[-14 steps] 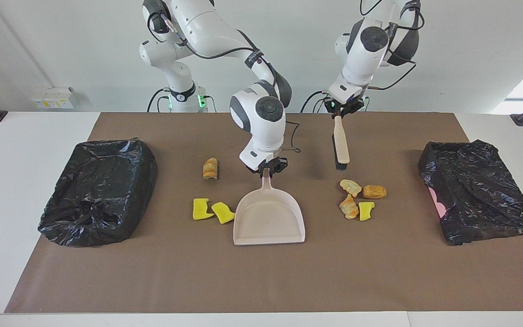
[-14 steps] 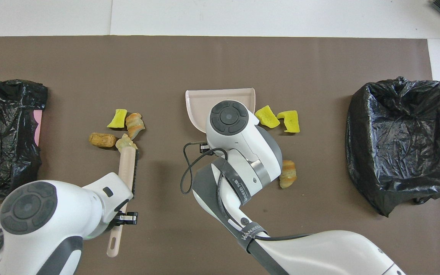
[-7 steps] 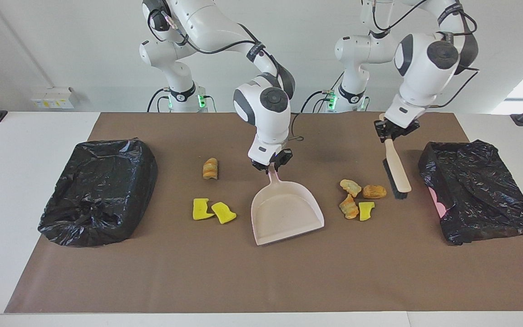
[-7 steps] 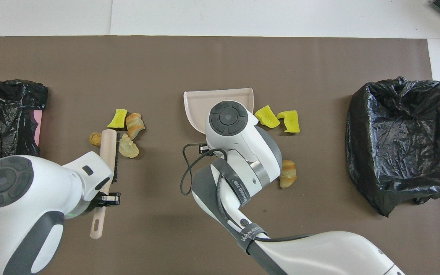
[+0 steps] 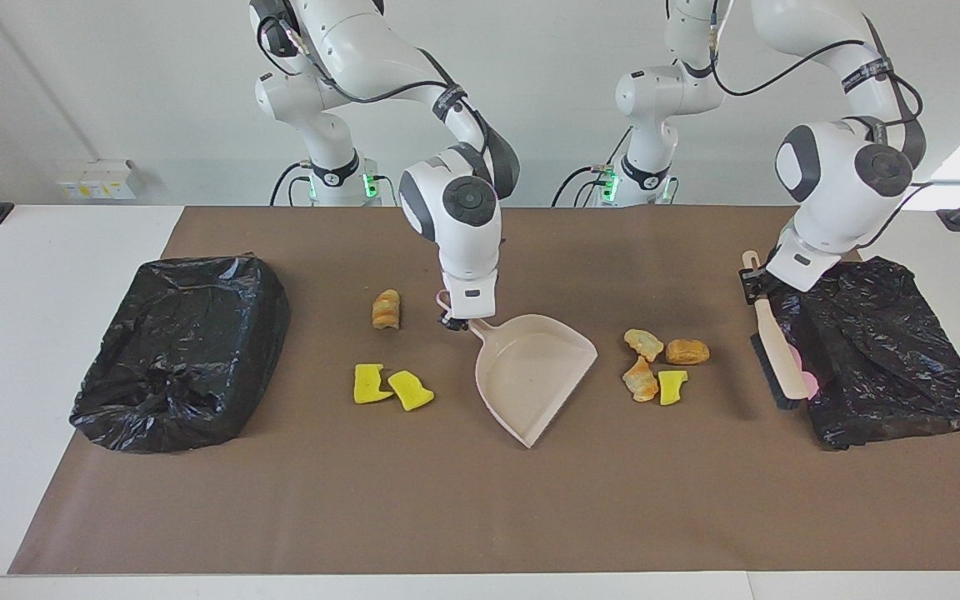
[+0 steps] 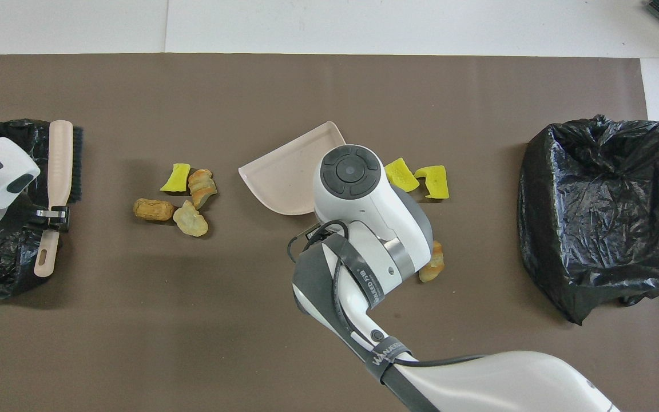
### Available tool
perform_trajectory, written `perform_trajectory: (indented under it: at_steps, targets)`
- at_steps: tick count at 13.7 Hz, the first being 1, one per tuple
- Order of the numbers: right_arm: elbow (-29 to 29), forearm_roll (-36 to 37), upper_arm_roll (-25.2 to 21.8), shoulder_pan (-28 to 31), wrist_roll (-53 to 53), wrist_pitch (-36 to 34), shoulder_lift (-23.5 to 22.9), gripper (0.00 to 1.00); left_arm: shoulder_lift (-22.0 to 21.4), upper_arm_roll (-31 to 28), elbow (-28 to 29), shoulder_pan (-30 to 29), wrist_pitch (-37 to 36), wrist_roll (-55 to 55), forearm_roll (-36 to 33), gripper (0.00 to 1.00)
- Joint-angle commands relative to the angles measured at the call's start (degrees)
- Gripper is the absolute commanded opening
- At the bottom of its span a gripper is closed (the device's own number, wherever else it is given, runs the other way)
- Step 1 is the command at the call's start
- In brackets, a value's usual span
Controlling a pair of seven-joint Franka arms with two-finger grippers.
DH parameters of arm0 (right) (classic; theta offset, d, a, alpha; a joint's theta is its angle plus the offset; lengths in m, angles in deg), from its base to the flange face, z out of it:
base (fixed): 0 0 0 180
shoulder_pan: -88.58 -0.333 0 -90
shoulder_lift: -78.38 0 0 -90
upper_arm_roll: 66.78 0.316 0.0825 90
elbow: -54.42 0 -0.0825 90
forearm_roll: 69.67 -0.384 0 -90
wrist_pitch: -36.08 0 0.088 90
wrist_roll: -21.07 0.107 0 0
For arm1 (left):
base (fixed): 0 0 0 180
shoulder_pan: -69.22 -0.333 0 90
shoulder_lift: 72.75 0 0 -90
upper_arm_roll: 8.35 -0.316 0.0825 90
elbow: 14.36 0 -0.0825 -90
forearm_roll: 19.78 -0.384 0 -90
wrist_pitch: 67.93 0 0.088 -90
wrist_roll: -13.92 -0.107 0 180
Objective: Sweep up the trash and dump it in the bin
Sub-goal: 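Sweep the bread and sponge pieces into the dustpan with the left gripper's brush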
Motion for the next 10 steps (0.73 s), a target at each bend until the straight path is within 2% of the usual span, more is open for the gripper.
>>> perform_trajectory:
  at_steps: [1,4,7,10]
  targets:
    - [-0.81,4.64,0.5,-0.74,-9.09,-2.04,1.43,0.0,-1.99,-0.03,4.84,2.15,1.81,1.76,-0.94,0.0]
    - [-3.27,8.52,0.59,-1.44,-10.34,-1.87,2.75,0.0,-2.43,0.15,7.93,4.44,3.21,3.79,-0.24,0.0]
    - [-3.8,10.63,0.59,-1.88,-10.78,-1.17,2.49,0.0,-2.44,0.15,8.02,8.3,5.84,4.14,3.97,0.0]
    - [-3.8,10.98,0.59,-1.97,-10.78,0.15,1.97,0.0,-1.3,0.15,8.37,14.09,8.21,6.94,5.29,0.0]
